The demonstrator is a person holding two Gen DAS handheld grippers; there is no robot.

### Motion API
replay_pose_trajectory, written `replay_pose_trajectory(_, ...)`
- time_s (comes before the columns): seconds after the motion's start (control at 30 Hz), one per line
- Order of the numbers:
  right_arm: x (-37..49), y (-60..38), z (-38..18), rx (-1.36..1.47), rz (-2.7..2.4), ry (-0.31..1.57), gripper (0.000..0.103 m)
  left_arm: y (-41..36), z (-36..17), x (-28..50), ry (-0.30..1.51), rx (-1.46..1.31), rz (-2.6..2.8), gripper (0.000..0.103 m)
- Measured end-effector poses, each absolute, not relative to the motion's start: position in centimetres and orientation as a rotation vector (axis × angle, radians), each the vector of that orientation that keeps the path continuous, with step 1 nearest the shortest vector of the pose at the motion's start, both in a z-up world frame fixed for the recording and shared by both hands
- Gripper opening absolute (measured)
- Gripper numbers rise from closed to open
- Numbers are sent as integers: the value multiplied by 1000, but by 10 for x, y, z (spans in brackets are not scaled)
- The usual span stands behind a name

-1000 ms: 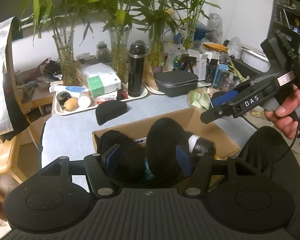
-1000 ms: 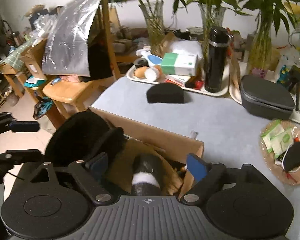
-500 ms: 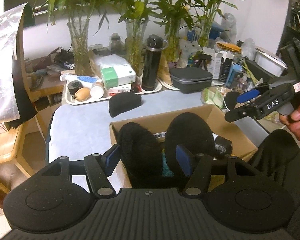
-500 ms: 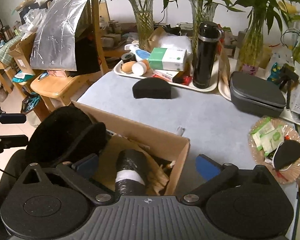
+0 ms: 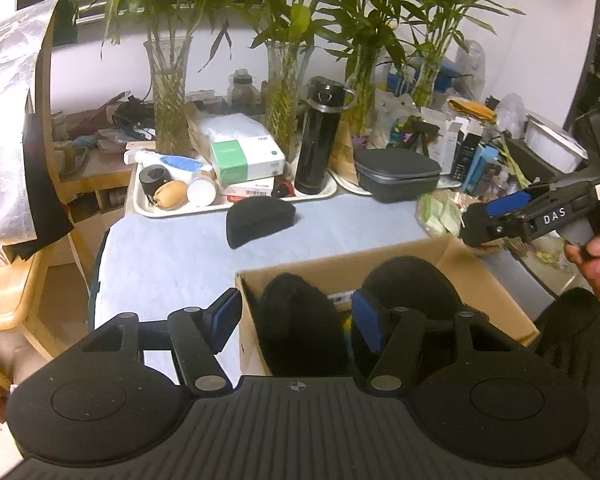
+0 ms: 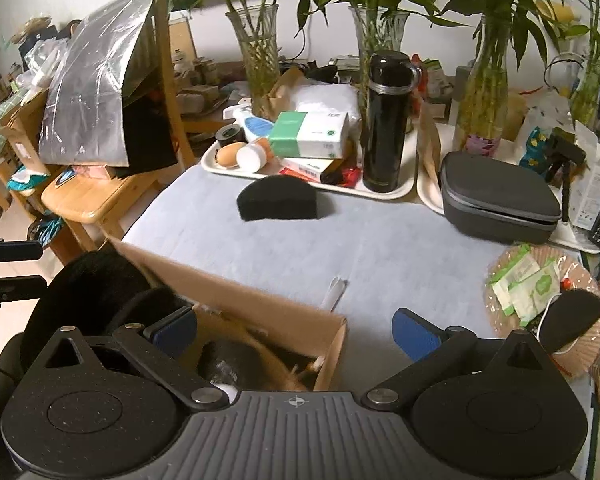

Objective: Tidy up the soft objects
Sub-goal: 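Withdraw both tools and move the right gripper to the white strap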

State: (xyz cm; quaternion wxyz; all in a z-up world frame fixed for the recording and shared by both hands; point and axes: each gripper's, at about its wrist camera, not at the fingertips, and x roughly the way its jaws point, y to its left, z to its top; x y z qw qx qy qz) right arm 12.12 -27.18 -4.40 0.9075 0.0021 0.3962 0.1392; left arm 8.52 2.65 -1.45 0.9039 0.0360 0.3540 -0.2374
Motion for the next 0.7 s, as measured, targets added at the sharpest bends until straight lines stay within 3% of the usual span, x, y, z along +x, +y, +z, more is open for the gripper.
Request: replay_pose_trajectory(0.7,202,-300,-71,96,289,962,103,18,-19,140,720,101,-486,60)
